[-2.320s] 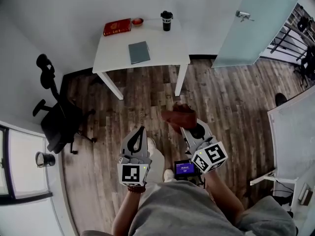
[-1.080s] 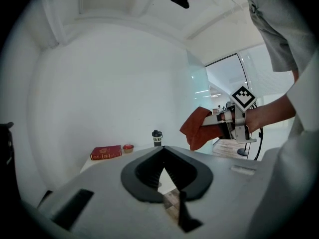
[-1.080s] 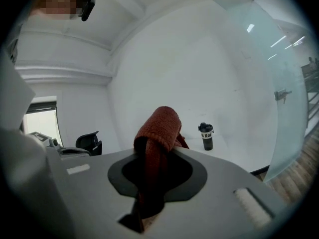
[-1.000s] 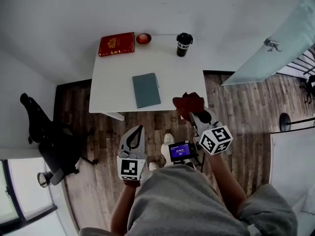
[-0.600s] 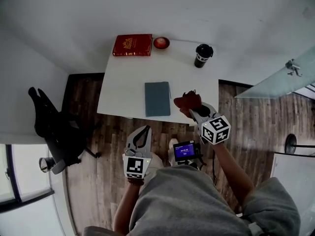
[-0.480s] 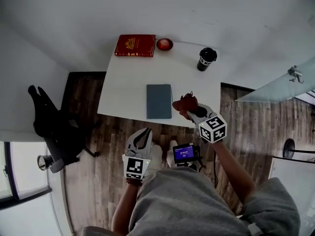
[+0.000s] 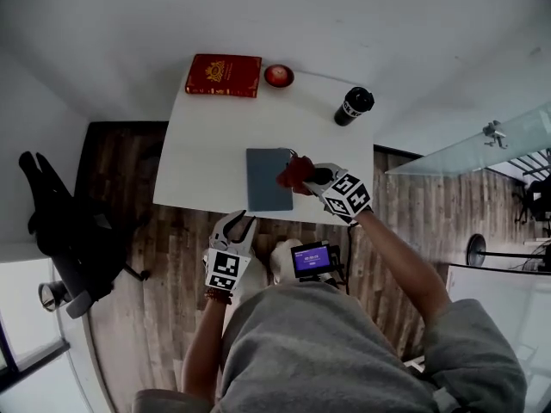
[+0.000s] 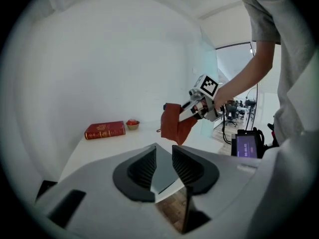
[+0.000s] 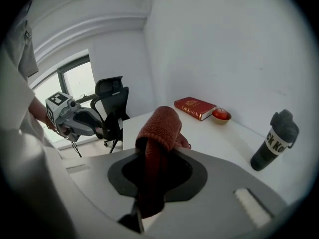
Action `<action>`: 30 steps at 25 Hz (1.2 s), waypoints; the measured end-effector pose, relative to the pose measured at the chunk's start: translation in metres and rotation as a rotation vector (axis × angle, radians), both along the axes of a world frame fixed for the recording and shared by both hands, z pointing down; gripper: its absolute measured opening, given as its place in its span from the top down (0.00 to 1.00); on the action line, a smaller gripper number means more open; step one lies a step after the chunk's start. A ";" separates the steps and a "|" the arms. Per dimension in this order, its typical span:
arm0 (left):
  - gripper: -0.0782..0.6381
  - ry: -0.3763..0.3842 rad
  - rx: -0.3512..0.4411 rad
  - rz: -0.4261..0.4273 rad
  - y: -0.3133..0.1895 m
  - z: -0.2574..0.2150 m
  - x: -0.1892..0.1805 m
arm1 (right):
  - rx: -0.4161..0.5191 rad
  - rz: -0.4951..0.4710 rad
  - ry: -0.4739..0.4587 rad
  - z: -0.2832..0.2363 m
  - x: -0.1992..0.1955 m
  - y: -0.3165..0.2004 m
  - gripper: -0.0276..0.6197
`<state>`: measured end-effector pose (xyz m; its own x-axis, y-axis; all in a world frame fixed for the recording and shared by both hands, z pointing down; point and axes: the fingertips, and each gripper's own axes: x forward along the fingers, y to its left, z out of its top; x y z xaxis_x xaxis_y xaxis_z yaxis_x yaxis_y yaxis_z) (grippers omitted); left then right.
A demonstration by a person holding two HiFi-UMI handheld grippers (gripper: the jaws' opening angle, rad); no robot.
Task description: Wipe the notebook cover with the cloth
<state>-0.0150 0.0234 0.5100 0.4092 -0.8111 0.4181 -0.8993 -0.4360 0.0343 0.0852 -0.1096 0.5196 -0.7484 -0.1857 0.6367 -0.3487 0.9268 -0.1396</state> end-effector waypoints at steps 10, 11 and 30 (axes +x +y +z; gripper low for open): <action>0.59 0.036 -0.131 0.071 -0.017 0.084 -0.021 | 0.101 -0.173 0.219 0.047 -0.077 -0.090 0.86; 0.59 0.038 -0.136 0.078 -0.018 0.091 -0.021 | 0.135 -0.189 0.225 0.048 -0.088 -0.100 0.86; 0.54 -0.032 -0.301 0.180 -0.030 0.174 0.003 | 0.122 -0.385 0.385 0.153 -0.131 -0.058 0.86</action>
